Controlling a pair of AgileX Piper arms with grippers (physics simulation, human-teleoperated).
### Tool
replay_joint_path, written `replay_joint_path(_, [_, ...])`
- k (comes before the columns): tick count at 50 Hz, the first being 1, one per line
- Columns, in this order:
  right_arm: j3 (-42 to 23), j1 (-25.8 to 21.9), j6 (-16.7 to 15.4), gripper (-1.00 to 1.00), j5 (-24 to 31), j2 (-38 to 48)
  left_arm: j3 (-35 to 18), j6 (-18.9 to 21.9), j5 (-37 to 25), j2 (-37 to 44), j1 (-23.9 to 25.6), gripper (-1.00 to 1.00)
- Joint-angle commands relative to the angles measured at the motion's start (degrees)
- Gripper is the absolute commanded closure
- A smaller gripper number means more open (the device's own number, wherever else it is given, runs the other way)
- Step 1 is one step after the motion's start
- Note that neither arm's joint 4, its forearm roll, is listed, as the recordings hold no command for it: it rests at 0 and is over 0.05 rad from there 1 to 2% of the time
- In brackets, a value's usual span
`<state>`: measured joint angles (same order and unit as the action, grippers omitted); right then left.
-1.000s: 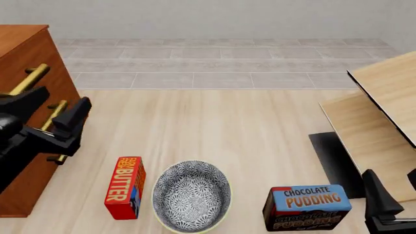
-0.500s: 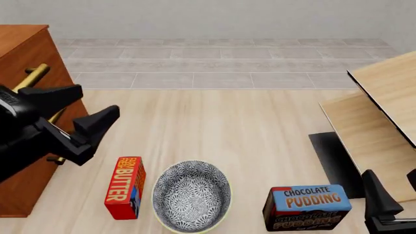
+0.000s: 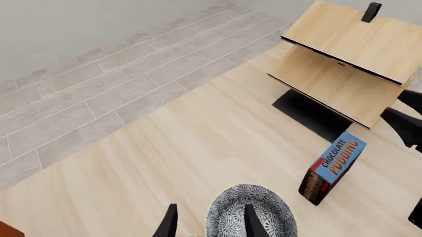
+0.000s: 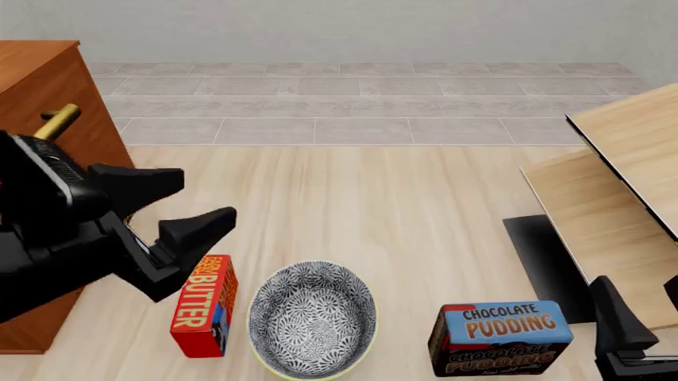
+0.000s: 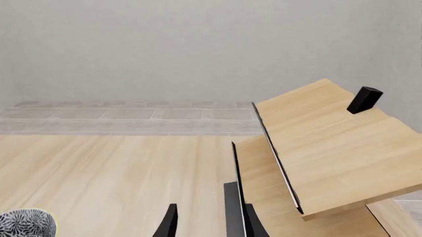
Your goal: Close the top drawer of the cabinet and put the bowl on top of it.
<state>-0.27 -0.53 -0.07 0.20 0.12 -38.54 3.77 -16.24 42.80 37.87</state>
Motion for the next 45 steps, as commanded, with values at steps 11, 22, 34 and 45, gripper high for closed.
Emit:
replay_joint_path(11, [-0.06,0.54,0.9,-1.0,-0.11,-0.02,3.27,-0.19,3.9,6.28,7.31,-1.0])
replay_joint_path(22, [0.01,0.92,1.06,-1.0,-0.28,-0.03,6.77,-1.37,8.07,10.06,13.12,-1.0])
replay_joint_path(34, [0.07,1.01,1.26,-1.0,-0.34,0.04,7.98,-2.59,12.14,15.53,16.8,-1.0])
replay_joint_path(45, [0.05,1.17,1.61,-1.0,-0.37,0.06,9.13,-4.01,16.17,22.15,20.14,-1.0])
